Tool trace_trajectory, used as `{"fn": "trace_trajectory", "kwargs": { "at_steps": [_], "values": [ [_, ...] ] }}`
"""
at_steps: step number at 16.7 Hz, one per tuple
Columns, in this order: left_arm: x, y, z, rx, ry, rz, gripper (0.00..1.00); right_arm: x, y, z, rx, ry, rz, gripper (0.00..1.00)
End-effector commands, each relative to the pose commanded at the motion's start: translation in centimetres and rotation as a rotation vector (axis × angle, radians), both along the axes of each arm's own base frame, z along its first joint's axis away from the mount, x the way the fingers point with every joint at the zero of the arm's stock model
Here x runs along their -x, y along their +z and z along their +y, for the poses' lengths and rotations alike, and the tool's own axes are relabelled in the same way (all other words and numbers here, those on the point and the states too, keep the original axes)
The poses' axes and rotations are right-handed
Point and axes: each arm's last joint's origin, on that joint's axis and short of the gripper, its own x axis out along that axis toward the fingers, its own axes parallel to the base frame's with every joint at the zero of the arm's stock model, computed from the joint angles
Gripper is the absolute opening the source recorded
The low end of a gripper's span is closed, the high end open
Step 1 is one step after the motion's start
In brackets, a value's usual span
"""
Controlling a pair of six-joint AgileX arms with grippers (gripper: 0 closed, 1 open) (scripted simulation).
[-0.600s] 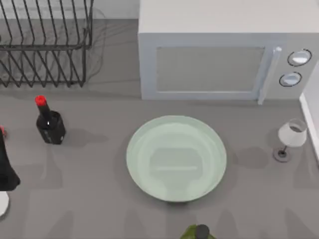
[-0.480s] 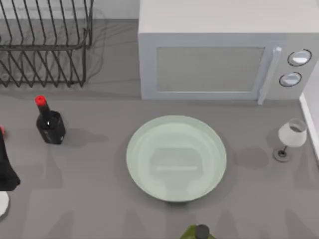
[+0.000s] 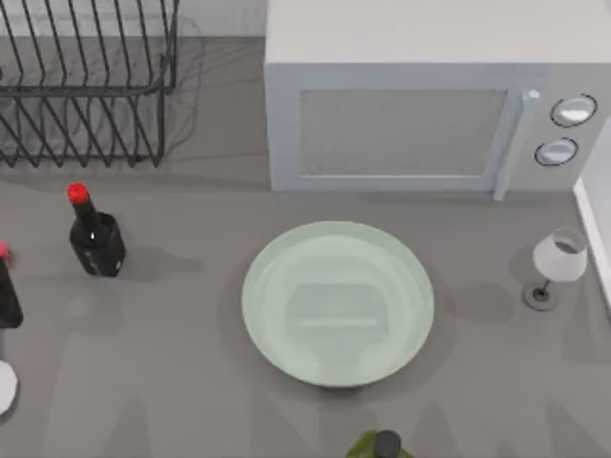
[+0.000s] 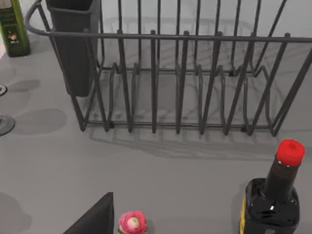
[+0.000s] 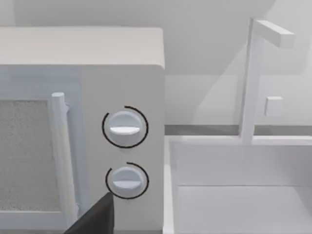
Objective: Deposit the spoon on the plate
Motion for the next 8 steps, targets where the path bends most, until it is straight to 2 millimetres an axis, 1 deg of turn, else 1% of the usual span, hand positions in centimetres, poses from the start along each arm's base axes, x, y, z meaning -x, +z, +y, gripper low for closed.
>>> {"fn": "trace_trajectory", "kwargs": {
  "at_steps": [2, 4, 5, 8],
  "values": [
    [-2.0, 2.2, 0.2, 0.008, 0.011, 0.149, 1.00, 0.0, 0.0, 0.0, 0.000, 0.000, 0.000, 1.00],
    [-5.1, 3.3, 0.6, 0.022, 0.028, 0.341, 1.00, 0.0, 0.0, 0.0, 0.000, 0.000, 0.000, 1.00],
    [-6.8, 3.3, 0.8, 0.031, 0.039, 0.446, 1.00, 0.0, 0.0, 0.0, 0.000, 0.000, 0.000, 1.00],
    [-11.5, 2.6, 1.8, 0.063, 0.079, 0.735, 1.00, 0.0, 0.0, 0.0, 0.000, 0.000, 0.000, 1.00]
  ]
}}
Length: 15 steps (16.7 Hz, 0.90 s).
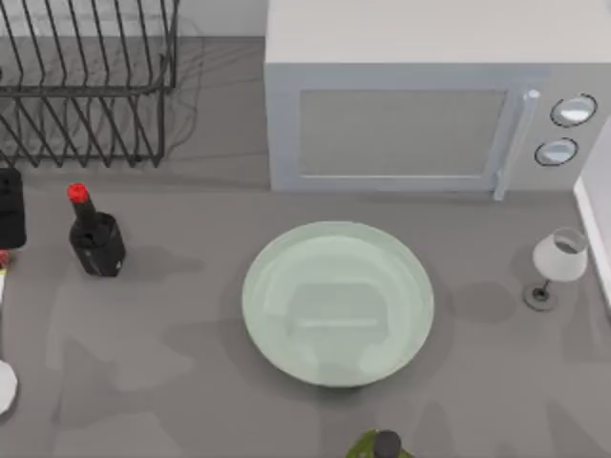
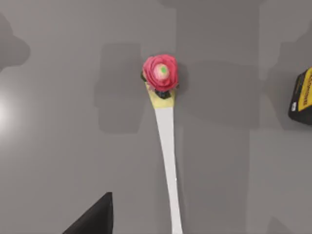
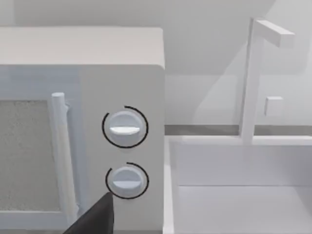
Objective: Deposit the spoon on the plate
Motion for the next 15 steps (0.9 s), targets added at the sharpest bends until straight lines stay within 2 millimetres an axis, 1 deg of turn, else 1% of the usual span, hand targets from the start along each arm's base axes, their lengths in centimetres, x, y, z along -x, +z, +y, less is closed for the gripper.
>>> {"fn": "trace_trajectory", "kwargs": {
  "at_steps": [2, 4, 7, 10, 15],
  "values": [
    [-2.8, -0.9, 0.7, 0.020, 0.029, 0.161, 1.00, 0.0, 0.0, 0.0, 0.000, 0.000, 0.000, 1.00],
    [-5.2, -2.5, 1.4, 0.038, 0.054, 0.311, 1.00, 0.0, 0.0, 0.0, 0.000, 0.000, 0.000, 1.00],
    [-7.6, -4.3, 2.1, 0.056, 0.077, 0.460, 1.00, 0.0, 0.0, 0.0, 0.000, 0.000, 0.000, 1.00],
    [-8.7, -4.8, 2.4, 0.061, 0.085, 0.513, 1.00, 0.0, 0.0, 0.0, 0.000, 0.000, 0.000, 1.00],
    [-8.7, -4.8, 2.3, 0.060, 0.080, 0.513, 1.00, 0.0, 0.0, 0.0, 0.000, 0.000, 0.000, 1.00]
  ]
}}
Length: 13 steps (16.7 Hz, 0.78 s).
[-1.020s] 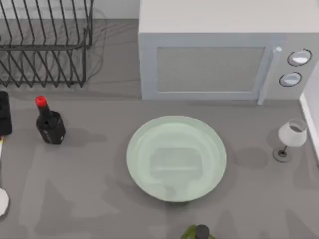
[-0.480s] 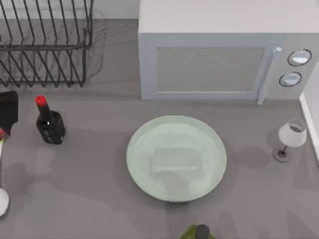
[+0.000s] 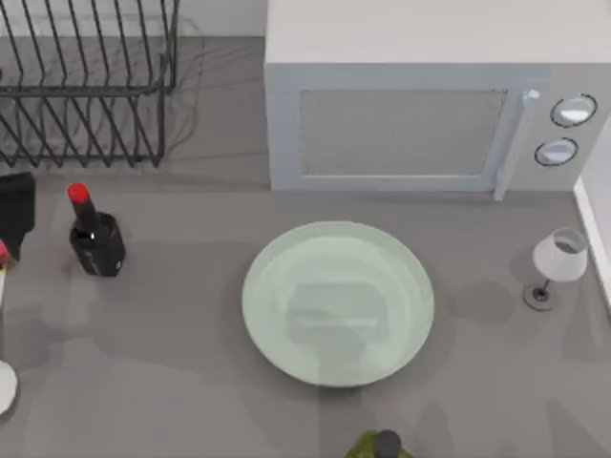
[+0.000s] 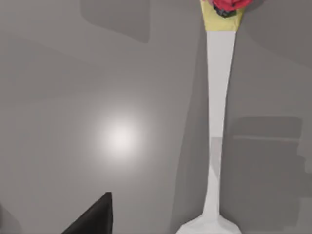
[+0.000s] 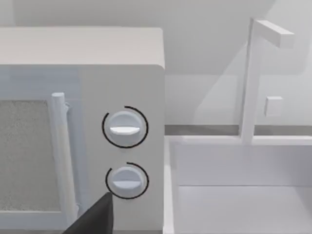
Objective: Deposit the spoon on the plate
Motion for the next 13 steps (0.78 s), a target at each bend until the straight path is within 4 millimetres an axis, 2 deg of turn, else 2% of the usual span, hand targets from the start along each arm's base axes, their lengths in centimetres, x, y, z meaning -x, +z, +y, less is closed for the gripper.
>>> {"fn": "trace_trajectory", "kwargs": {
  "at_steps": [3, 9, 13],
  "values": [
    [0.3, -1.0, 0.1, 0.000, 0.003, 0.002, 1.00, 0.0, 0.0, 0.0, 0.000, 0.000, 0.000, 1.00],
    [1.2, -7.4, 0.3, -0.001, 0.007, 0.003, 1.00, 0.0, 0.0, 0.0, 0.000, 0.000, 0.000, 1.00],
    [0.3, -9.7, 0.3, 0.000, 0.007, 0.006, 1.00, 0.0, 0.0, 0.0, 0.000, 0.000, 0.000, 1.00]
  ]
}}
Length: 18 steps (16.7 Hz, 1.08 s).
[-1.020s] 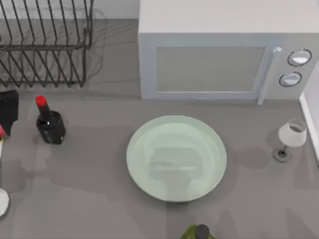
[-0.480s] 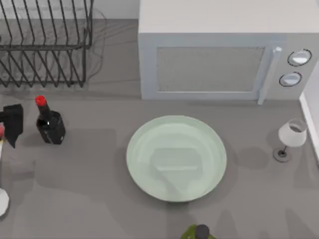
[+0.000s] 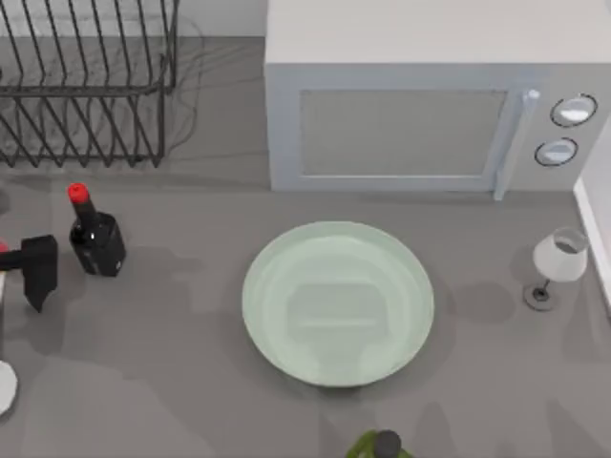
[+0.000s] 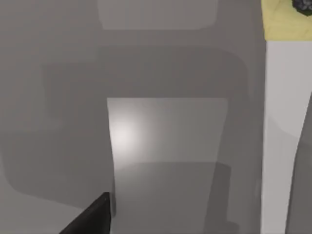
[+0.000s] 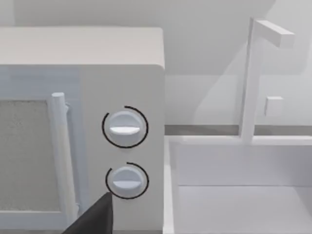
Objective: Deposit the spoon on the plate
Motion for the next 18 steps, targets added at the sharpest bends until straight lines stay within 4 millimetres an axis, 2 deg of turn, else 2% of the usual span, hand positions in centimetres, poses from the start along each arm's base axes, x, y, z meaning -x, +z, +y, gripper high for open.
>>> {"fn": "trace_trajectory", "kwargs": {
  "at_steps": [5, 18],
  "values": [
    [-0.40, -0.27, -0.07, 0.000, -0.001, -0.003, 1.00, 0.00, 0.00, 0.00, 0.000, 0.000, 0.000, 1.00],
    [-0.40, -0.27, -0.07, 0.000, -0.001, -0.003, 0.02, 0.00, 0.00, 0.00, 0.000, 0.000, 0.000, 1.00]
  ]
}}
